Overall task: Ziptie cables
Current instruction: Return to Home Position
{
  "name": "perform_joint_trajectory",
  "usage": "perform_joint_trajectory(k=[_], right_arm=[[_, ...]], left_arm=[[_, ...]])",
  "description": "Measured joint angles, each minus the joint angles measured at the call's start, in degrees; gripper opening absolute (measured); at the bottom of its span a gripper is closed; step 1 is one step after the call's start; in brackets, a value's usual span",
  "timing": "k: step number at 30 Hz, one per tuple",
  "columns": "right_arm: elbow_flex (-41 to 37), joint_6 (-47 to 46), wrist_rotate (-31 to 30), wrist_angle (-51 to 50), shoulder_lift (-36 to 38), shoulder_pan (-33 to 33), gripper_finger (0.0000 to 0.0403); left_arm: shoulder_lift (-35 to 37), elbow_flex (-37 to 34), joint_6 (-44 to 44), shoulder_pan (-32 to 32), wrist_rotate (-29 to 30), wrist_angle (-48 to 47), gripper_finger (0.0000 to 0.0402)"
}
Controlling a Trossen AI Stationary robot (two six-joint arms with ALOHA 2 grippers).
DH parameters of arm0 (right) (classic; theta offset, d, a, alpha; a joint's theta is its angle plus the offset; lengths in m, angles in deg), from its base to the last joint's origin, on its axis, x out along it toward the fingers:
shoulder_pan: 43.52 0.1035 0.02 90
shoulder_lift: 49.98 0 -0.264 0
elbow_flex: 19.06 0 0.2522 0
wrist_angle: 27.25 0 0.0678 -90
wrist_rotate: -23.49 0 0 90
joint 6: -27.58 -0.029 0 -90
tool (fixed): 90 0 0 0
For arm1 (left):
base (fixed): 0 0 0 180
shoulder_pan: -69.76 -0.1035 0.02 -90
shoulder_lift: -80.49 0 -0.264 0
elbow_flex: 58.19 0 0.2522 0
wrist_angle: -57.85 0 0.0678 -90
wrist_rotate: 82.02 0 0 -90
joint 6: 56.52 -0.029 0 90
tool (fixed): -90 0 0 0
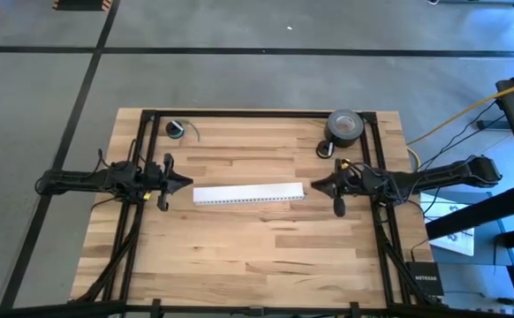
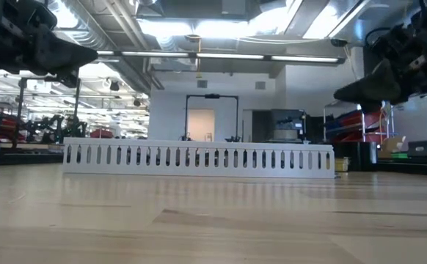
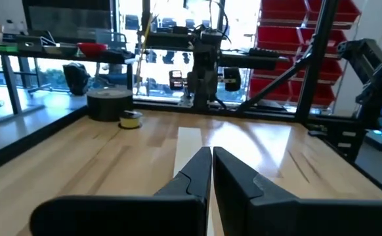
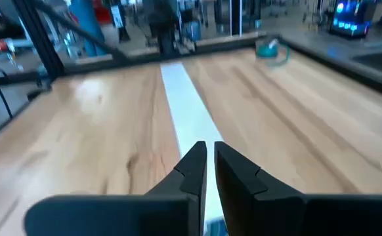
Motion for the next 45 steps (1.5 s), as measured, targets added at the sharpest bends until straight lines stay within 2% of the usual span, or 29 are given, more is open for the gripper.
perform_joint_trajectory(k=[11,30,34,40,45], right_arm=[[0.0,0.02,0.0,-7.15,0.0,0.0,0.0017],[-0.02,-0.01,0.0,-8.63,0.15,0.32,0.0017],[-0.02,0.0,0.44,-11.69,5.9,0.37,0.0017],[-0.02,0.0,0.46,-18.11,18.7,0.37,0.0017],[-0.02,-0.01,0.46,-18.1,27.93,0.37,0.0017]], left_arm=[[-0.04,0.0,-0.01,0.0,0.02,0.0,0.0],[-0.02,0.01,0.01,0.0,0.04,-0.01,0.0],[-0.02,0.02,0.02,0.0,0.07,-0.02,0.0],[-0.04,0.02,0.03,0.0,0.09,-0.02,0.0],[-0.04,0.02,0.03,0.0,0.09,0.0,0.0]])
